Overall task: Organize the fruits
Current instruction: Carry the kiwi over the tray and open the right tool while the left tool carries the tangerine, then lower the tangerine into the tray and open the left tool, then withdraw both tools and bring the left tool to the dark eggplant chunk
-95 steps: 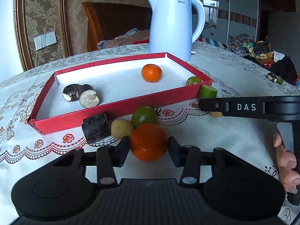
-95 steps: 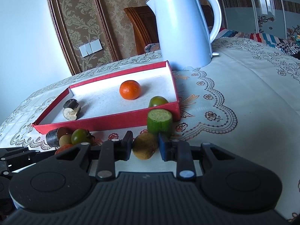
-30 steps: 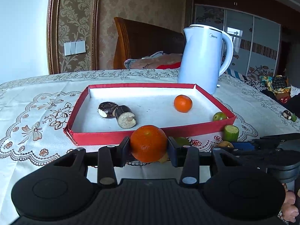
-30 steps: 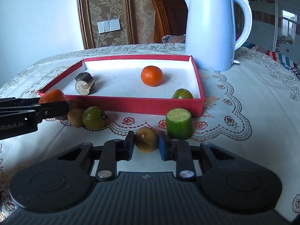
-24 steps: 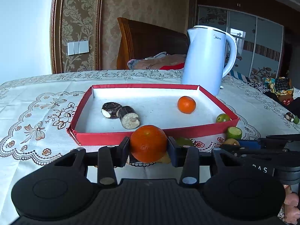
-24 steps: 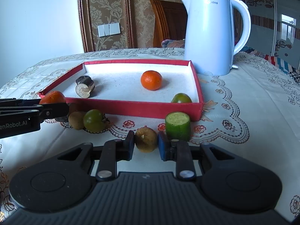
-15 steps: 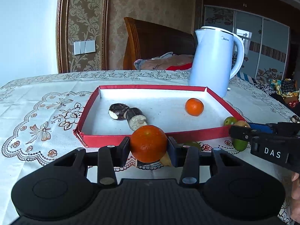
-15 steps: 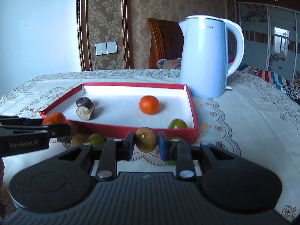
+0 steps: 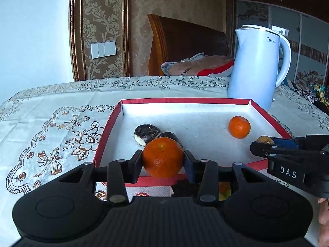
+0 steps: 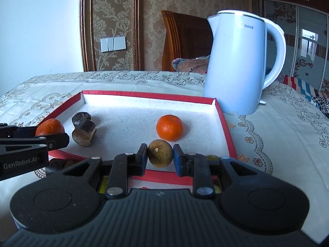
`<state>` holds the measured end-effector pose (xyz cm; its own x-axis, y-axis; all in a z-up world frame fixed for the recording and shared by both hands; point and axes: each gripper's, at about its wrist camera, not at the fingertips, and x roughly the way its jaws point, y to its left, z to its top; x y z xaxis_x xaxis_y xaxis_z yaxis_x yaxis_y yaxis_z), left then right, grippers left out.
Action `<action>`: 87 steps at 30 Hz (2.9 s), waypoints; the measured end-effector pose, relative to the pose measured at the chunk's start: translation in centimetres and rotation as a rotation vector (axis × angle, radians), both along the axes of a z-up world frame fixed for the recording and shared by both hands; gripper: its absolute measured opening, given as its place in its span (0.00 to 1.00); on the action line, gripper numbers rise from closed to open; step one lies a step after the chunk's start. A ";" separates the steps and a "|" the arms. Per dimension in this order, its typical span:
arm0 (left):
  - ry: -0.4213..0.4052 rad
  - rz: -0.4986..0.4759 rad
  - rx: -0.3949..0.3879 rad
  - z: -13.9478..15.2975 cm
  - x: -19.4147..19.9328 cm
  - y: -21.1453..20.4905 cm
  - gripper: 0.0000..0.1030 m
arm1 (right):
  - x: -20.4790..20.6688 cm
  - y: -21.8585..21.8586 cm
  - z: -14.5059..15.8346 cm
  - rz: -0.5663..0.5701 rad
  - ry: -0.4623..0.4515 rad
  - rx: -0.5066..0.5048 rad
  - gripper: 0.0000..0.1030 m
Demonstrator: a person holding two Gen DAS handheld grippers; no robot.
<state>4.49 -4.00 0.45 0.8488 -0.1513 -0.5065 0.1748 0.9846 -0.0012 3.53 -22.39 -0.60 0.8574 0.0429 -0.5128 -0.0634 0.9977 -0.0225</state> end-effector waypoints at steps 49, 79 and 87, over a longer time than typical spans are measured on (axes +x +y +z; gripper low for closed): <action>0.033 0.058 0.031 -1.5 3.7 0.2 0.66 | 2.4 -0.2 -0.6 -0.070 -0.005 0.043 0.72; 0.062 -0.069 -0.124 -0.9 -2.1 3.0 0.67 | -4.1 -2.3 -0.4 -0.056 -0.085 0.128 0.82; 0.048 -0.021 -0.095 -1.2 -1.8 2.7 0.75 | -4.0 -2.2 -0.5 -0.060 -0.082 0.125 0.83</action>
<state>2.70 -1.29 -0.73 0.8203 -0.2180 -0.5288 0.1927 0.9758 -0.1034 -0.49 -24.60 -1.11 0.8990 0.0494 -0.4351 -0.0065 0.9950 0.0996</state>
